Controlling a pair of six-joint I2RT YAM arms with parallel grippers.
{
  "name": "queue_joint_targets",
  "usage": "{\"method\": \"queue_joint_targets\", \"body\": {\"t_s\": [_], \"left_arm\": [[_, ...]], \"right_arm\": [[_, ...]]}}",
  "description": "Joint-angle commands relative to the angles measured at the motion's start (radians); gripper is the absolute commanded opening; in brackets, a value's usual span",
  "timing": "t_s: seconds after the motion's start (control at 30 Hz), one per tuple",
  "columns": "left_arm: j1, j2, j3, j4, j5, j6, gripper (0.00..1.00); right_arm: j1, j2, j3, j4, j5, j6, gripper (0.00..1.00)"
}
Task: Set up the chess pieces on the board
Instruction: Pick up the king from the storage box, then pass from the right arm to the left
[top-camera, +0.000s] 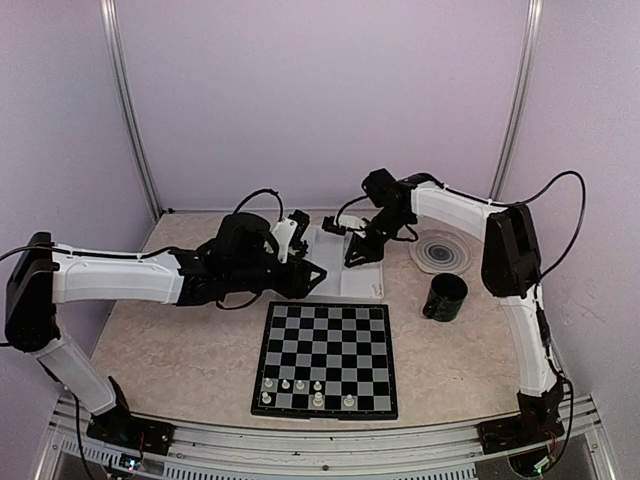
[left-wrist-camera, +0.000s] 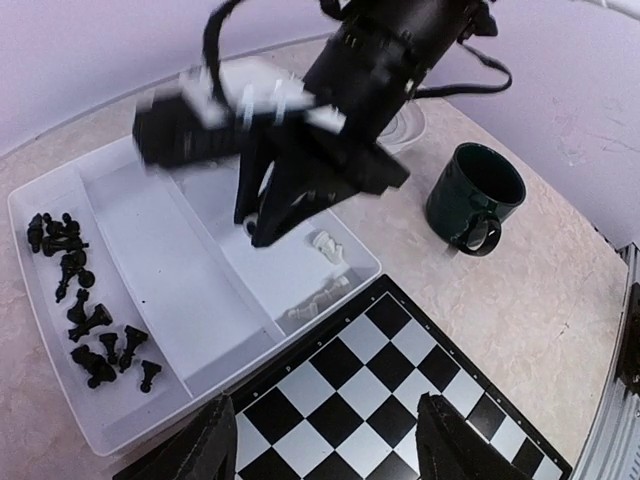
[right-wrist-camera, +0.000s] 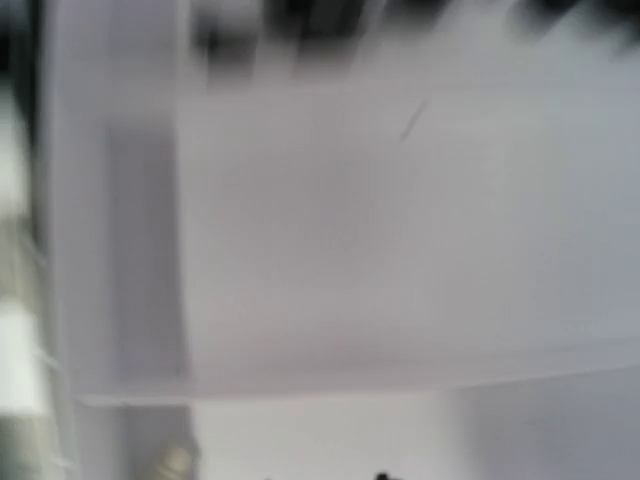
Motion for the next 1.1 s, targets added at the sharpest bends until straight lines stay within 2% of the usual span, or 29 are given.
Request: {"method": "queue_joint_targets", "body": {"t_s": [0.0, 0.1, 0.17, 0.23, 0.4, 0.47, 0.6, 1.07], "left_arm": [[-0.024, -0.156, -0.168, 0.325, -0.101, 0.024, 0.61], [-0.053, -0.215, -0.222, 0.496, -0.193, 0.034, 0.60], [-0.080, -0.220, -0.248, 0.639, -0.282, 0.057, 0.60], [-0.120, -0.196, -0.259, 0.780, -0.366, 0.141, 0.60], [-0.204, -0.029, -0.170, 0.951, -0.482, 0.356, 0.61], [-0.226, 0.028, -0.134, 0.982, -0.498, 0.436, 0.60], [-0.255, 0.143, -0.057, 0.999, -0.581, 0.535, 0.59], [-0.258, 0.301, 0.066, 1.036, -0.618, 0.583, 0.55]], "right_arm": [[-0.095, -0.212, -0.076, 0.212, -0.386, 0.344, 0.00], [-0.148, -0.325, -0.269, 0.499, -0.618, 0.628, 0.00], [-0.166, -0.389, -0.413, 0.734, -0.709, 0.853, 0.00], [-0.175, -0.432, -0.555, 0.976, -0.778, 1.083, 0.00], [-0.176, -0.455, -0.779, 1.628, -0.840, 1.722, 0.00], [-0.174, -0.473, -0.850, 1.835, -0.799, 1.888, 0.00], [-0.151, -0.528, -0.891, 1.858, -0.732, 1.923, 0.00], [-0.072, -0.546, -0.891, 1.852, -0.703, 1.939, 0.00]]}}
